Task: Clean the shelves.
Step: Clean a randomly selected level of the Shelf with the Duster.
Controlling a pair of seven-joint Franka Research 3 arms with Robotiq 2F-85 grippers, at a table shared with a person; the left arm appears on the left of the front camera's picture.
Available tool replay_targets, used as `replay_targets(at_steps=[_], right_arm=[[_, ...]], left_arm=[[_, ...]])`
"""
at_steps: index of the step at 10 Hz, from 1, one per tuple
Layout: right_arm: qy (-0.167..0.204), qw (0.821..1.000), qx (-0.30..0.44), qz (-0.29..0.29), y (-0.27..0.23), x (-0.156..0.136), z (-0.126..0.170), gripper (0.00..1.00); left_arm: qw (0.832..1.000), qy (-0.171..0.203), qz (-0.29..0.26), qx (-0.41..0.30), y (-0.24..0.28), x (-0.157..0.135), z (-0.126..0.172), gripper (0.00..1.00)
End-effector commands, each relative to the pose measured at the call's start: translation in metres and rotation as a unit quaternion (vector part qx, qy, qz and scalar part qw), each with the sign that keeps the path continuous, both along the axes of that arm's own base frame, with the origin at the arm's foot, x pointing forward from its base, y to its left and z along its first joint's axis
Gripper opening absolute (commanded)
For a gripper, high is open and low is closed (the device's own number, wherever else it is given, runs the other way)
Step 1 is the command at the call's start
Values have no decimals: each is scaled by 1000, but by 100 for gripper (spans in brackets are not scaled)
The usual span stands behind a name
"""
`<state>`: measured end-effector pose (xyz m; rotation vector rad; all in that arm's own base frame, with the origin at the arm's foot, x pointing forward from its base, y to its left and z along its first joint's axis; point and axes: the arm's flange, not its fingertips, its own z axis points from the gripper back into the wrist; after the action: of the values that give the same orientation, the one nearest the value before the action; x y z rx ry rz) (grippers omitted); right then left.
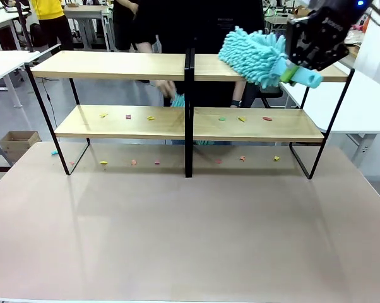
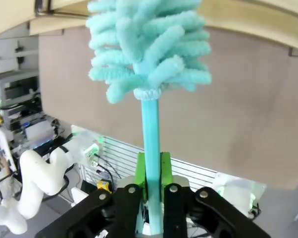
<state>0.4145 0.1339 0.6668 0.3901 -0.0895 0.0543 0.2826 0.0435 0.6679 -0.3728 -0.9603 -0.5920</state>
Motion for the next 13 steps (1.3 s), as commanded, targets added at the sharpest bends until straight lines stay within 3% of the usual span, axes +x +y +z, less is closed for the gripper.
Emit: replay_targets(at_steps=[1, 3, 4, 5, 7, 8, 9, 10, 12, 13], right_arm=[[7, 997, -22, -68, -31, -16, -3, 13], [24, 990, -40, -132, -68, -25, -5, 13], [12, 982, -59, -179, -86, -32, 1, 13], [-22, 971, -78, -223, -104, -41, 15, 13], [-60, 963, -69, -252, -126, -59, 34, 13], [-92, 973, -25, -209, -132, -72, 45, 13], [-140, 978, 90, -125, -138, -86, 54, 13], [-146, 973, 160, -84, -148, -94, 63, 13], [-118, 960, 253, -34, -171, -102, 71, 13], [-83, 943, 322, 27, -182, -106, 71, 13]], left_arm=[[1000, -1, 0, -1, 0, 0, 0, 100], [1000, -1, 0, -1, 0, 0, 0, 100], [1000, -1, 0, -1, 0, 0, 0, 100], [1000, -1, 0, -1, 0, 0, 0, 100], [1000, -1, 0, -1, 0, 0, 0, 100], [1000, -1, 0, -1, 0, 0, 0, 100], [1000, -1, 0, -1, 0, 0, 0, 100], [1000, -1, 0, -1, 0, 0, 0, 100], [1000, -1, 0, -1, 0, 0, 0, 100], [1000, -1, 0, -1, 0, 0, 0, 100]])
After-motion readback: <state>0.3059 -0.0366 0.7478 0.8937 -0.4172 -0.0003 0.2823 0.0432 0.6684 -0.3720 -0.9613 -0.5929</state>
